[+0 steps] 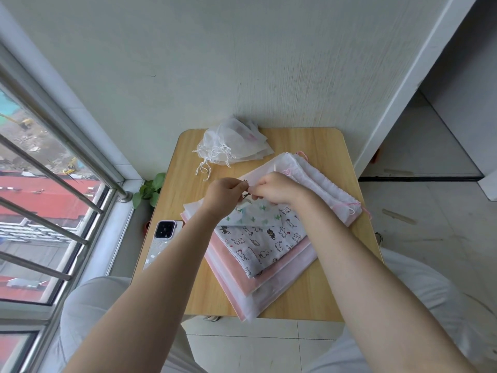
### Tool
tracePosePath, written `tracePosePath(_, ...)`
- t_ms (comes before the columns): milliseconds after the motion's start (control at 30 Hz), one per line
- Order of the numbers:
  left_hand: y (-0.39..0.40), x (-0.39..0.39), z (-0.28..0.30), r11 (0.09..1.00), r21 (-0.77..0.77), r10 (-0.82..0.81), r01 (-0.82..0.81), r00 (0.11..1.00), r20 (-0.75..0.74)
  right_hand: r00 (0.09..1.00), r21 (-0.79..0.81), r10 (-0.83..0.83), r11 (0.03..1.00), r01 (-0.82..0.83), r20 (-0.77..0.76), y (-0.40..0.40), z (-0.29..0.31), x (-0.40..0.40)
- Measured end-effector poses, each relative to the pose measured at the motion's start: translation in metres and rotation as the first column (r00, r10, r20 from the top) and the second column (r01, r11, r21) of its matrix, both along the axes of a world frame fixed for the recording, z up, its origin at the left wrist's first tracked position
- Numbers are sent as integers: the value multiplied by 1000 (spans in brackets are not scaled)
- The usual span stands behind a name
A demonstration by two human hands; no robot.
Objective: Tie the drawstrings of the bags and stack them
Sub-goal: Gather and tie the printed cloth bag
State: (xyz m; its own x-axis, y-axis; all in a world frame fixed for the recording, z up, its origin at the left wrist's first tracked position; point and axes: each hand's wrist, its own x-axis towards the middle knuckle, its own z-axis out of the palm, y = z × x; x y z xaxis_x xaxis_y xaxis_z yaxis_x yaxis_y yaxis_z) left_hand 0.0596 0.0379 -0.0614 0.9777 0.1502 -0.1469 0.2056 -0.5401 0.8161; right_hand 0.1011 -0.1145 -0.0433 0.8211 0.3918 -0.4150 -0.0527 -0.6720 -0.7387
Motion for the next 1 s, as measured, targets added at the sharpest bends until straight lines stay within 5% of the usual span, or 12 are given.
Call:
tracePosePath(400, -5, -10, 2, 986, -103, -152, 135, 970, -188, 960, 333, -278, 902, 273, -35, 7, 29, 12)
tracePosePath(667, -10, -15, 1, 977, -103, -206, 189, 959, -197, 981, 379, -191, 910, 169, 20, 28, 18, 13)
tracePosePath(1000, 8, -6, 1, 893, -434, -220, 116, 955, -197, 983, 245, -182, 954, 174, 10, 16, -2, -5)
